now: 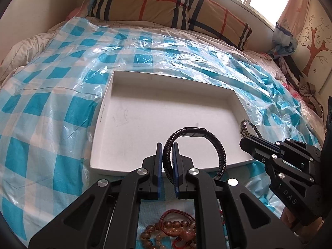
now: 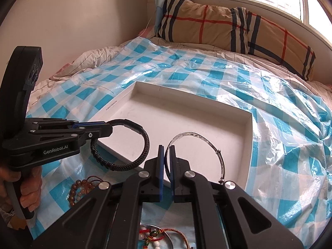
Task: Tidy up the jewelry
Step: 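Carry the black bracelet with the left tool while the right tool carries the silver bangle into the white tray, then open both tools to release the bracelets inside the white tray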
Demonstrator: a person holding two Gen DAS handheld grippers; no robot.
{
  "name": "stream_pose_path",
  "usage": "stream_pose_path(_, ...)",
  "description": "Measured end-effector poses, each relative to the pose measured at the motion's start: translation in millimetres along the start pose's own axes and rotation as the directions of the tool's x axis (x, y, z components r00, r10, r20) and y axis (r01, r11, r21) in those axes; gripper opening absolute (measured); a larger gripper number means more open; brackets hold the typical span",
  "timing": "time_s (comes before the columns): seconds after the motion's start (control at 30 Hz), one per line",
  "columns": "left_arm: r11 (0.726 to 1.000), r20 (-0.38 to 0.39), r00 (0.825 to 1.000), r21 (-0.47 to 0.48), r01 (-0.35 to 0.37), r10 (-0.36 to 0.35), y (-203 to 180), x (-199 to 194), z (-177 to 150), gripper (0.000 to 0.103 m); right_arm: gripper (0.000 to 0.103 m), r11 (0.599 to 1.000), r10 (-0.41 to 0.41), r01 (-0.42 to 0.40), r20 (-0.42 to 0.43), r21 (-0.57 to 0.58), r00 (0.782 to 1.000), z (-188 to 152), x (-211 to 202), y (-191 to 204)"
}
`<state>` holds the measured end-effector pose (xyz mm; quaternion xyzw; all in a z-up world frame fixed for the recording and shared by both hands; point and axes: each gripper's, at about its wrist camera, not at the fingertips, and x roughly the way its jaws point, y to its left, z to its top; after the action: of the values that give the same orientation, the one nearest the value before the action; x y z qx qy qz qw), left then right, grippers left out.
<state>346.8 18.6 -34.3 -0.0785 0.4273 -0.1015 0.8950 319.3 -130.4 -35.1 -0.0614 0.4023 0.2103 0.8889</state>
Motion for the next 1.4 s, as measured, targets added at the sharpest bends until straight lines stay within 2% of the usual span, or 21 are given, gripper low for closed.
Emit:
stream_pose_path(0.57,1.0,-0.02,0.999,-0.01,-0.027,0.027,6,32,10,0.008,0.006,1.0,-0.013,0.012,-0.034,-0.006,0.999,5,46,-7)
stream_pose_path(0.77,0.999,-0.025,0.999,-0.011,-0.043,0.042,7,37,12,0.009,0.011,0.999,-0.029,0.028,-0.045,-0.017,0.999,4,53,-8)
stream_pose_path(0.93,0.999,-0.037,0.998,-0.003,-0.051,0.051,8,39,13,0.009,0.02,0.999,-0.033,0.033,-0.034,-0.007,0.999,4,42,-11)
stream_pose_path(1.23,0.999,-0.019,0.998,0.012,-0.051,0.051,11,4,-1,0.009,0.02,1.0,-0.013,0.014,-0.049,0.025,0.999,-16,0,-15)
stream_pose_path(1.4,0.998,-0.042,0.998,0.038,-0.04,0.042,9,-12,-19,0.009,0.02,0.998,0.019,-0.014,-0.089,0.06,0.996,-36,-13,-16)
